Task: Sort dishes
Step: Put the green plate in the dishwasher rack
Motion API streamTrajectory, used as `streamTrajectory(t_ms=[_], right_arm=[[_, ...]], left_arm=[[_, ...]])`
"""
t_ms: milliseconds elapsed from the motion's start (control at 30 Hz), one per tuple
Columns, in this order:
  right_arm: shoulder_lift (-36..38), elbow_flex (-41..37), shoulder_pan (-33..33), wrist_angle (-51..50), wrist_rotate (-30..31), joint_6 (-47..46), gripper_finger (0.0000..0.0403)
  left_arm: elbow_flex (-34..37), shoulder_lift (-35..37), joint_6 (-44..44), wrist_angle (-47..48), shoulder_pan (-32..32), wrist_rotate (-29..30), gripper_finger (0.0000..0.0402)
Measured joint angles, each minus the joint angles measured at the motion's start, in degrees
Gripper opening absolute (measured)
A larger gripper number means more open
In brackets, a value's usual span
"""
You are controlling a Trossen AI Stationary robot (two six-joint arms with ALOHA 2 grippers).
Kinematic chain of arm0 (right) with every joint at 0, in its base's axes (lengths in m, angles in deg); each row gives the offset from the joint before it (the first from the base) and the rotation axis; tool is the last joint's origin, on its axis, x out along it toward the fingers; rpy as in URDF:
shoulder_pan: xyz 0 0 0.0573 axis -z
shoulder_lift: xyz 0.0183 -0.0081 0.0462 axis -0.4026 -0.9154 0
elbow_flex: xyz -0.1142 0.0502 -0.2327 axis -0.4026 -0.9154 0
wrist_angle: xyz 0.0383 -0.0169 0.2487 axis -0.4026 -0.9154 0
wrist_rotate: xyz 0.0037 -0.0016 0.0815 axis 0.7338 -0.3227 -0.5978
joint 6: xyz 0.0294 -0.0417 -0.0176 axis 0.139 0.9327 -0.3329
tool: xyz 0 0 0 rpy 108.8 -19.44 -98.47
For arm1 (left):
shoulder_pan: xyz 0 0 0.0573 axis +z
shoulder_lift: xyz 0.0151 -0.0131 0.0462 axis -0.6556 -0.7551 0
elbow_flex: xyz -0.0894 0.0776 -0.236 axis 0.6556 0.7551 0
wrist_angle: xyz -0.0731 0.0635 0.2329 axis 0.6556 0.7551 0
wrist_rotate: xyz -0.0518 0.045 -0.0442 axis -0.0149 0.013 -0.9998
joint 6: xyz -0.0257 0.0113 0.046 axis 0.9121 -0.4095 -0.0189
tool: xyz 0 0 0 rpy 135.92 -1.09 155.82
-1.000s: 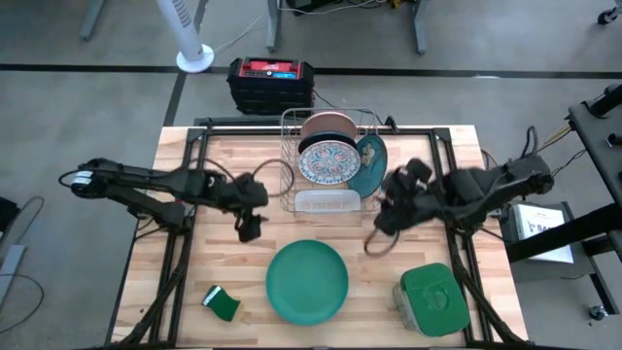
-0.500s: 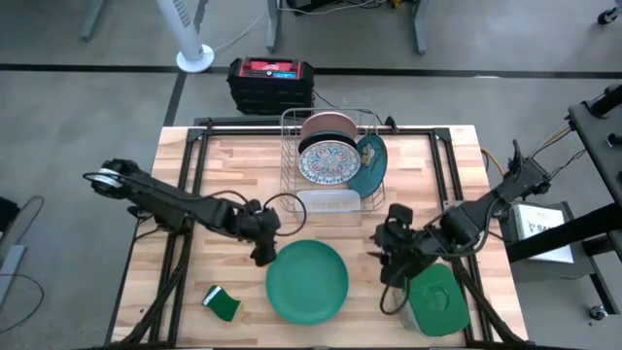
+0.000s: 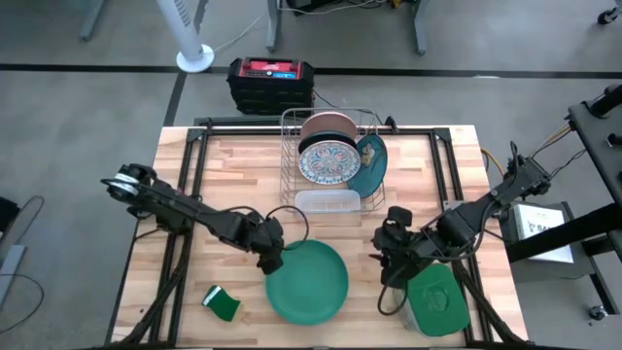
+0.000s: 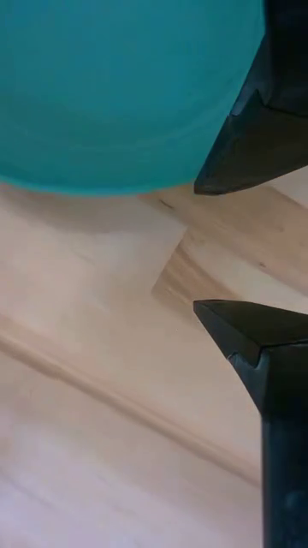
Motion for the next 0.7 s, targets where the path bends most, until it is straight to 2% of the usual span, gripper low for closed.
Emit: streamTrajectory(t_ms=[267,433,700], right_arm=[[0.0,0.0,0.0,-0.1,0.0,0.3,0.0178],[0.0,0.0,0.0,0.0,0.0,0.0,0.0181],[0.0,-0.2,0.0,0.0,0.0,0.2,0.0186]], left_arm=[[-2.4,0.7,-3.1,0.0,-1.6,-2.0,0.0201],[-2.8,0.4,-1.3,-1.8,-2.0,-2.0,0.0202],[-2.8,-1.0,2.7,-1.7,-2.0,-1.1,0.0236]])
